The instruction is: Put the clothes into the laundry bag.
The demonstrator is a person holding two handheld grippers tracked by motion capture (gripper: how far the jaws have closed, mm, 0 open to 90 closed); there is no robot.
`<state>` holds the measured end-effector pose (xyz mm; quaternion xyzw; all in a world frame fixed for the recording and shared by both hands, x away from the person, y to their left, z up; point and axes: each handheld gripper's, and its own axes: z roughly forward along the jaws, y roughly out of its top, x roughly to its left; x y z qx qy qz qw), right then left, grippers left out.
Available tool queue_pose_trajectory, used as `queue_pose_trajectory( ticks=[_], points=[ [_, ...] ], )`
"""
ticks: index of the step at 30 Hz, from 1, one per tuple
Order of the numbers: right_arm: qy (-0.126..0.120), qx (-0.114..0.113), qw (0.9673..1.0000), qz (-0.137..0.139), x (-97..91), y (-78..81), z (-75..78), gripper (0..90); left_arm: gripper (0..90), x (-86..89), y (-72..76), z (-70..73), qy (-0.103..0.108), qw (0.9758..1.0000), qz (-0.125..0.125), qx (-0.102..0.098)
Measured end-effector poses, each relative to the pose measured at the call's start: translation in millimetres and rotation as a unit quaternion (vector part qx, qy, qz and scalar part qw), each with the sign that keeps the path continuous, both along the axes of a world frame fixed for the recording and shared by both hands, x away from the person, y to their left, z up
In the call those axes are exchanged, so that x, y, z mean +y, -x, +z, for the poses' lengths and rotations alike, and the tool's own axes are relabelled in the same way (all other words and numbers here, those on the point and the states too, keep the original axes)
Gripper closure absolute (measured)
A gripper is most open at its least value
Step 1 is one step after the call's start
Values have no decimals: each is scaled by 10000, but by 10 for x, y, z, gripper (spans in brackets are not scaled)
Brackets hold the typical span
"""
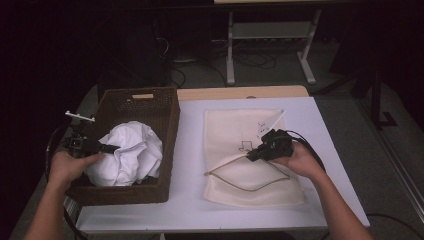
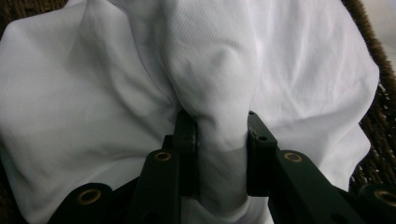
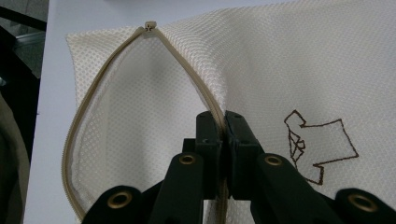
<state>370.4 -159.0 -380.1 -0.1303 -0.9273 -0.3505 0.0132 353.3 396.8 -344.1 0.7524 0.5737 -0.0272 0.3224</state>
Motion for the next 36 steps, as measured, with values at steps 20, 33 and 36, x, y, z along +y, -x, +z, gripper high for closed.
queue_pose_trajectory(
  ticks=[20,33,36],
  points=[
    [-6,15,10000,-22,6,-13,71,849,714,52,113,286,377,9988,-3,-324],
    [-120,8,9999,-86,-47,-39,139,851,715,6,168,625,560,9964,-87,-638],
    [-141,-34,9999,-86,-57,-50,160,851,716,-12,172,687,592,9960,-102,-667]
  ],
)
